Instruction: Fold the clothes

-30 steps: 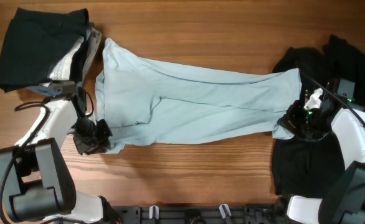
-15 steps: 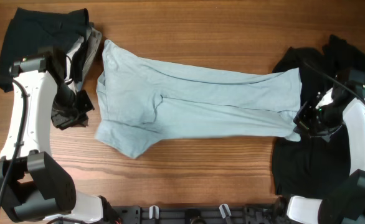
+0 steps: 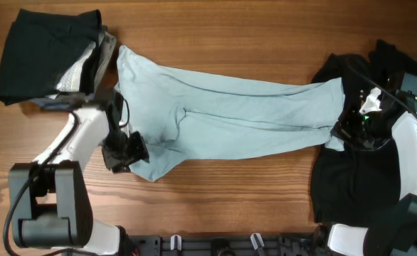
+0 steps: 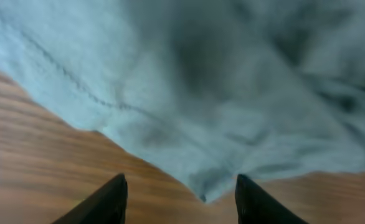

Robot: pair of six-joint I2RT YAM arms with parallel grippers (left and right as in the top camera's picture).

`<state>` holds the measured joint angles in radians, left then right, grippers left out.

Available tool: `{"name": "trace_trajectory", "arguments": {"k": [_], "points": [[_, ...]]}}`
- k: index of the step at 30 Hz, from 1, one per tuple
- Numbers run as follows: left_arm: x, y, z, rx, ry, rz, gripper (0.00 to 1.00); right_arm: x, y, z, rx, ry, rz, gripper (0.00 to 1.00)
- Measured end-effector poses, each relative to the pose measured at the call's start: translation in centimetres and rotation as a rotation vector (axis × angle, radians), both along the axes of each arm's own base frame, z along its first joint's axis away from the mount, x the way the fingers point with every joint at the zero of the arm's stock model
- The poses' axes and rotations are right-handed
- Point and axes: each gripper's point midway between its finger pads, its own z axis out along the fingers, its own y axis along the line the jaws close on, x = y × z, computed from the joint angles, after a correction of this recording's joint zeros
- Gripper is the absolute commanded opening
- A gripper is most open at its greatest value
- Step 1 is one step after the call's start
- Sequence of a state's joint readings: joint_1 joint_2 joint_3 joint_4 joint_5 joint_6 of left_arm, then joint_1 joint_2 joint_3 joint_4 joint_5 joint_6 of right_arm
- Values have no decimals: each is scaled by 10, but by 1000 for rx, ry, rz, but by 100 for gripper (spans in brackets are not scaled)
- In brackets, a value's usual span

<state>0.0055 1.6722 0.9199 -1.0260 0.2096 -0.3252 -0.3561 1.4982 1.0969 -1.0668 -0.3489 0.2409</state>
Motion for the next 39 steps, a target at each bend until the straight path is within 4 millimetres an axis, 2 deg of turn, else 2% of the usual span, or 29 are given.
{"name": "trace_trajectory", "arguments": {"k": [2, 4, 5, 7, 9, 11, 13, 16, 17, 18, 19, 21, 23, 25, 26, 28, 30, 32, 36, 39], "points": [[0, 2, -14, 1, -26, 45, 52, 0, 0, 0, 2, -2, 0, 4], [3, 4, -20, 0, -49, 77, 40, 1, 0, 0, 2, -3, 0, 4], [5, 4, -20, -1, -63, 90, 31, 1, 0, 0, 2, -3, 0, 4], [16, 5, -21, -1, -117, 103, 4, 1, 0, 0, 2, -3, 0, 4], [18, 5, -21, 0, -128, 105, 4, 1, 0, 0, 2, -3, 0, 4], [11, 5, -21, 0, -96, 106, 4, 1, 0, 0, 2, -3, 0, 4], [-13, 6, -17, 7, 16, 115, 4, 1, 0, 0, 2, -3, 1, 4], [-18, 20, 16, 2, 111, 132, 4, -4, 2, 0, 9, 18, -2, 4], [-9, 26, 31, 1, 102, 143, 4, -9, 4, 0, 18, 40, -4, 4], [11, 39, 51, 15, 40, 155, 4, -18, 7, -1, 32, 78, -7, 4], [15, 43, 57, 24, 18, 155, 4, -22, 9, 0, 39, 96, -7, 4], [16, 51, 82, 57, 0, 134, 4, -38, 15, 0, 66, 168, -14, 4], [25, 57, 102, 88, -68, 121, 4, -41, 16, 1, 69, 178, -15, 4], [36, 60, 113, 108, -147, 120, 4, -29, 14, 1, 68, 129, -17, 4], [45, 60, 116, 117, -196, 108, 4, -16, 12, 2, 66, 72, -19, 4], [70, 55, 117, 126, -294, 79, 4, -5, 9, 3, 61, 28, -35, 4], [93, 39, 120, 122, -392, 22, 4, 13, 3, 5, 47, -37, -66, 4], [109, 24, 124, 120, -462, -28, 4, 20, 0, 7, 43, -60, -98, 4], [142, 14, 132, 158, -600, -81, 4, 35, -9, 8, 8, -110, -134, 4], [161, 6, 123, 160, -641, -121, 4, 42, -16, 5, -17, -124, -152, 4]]}}
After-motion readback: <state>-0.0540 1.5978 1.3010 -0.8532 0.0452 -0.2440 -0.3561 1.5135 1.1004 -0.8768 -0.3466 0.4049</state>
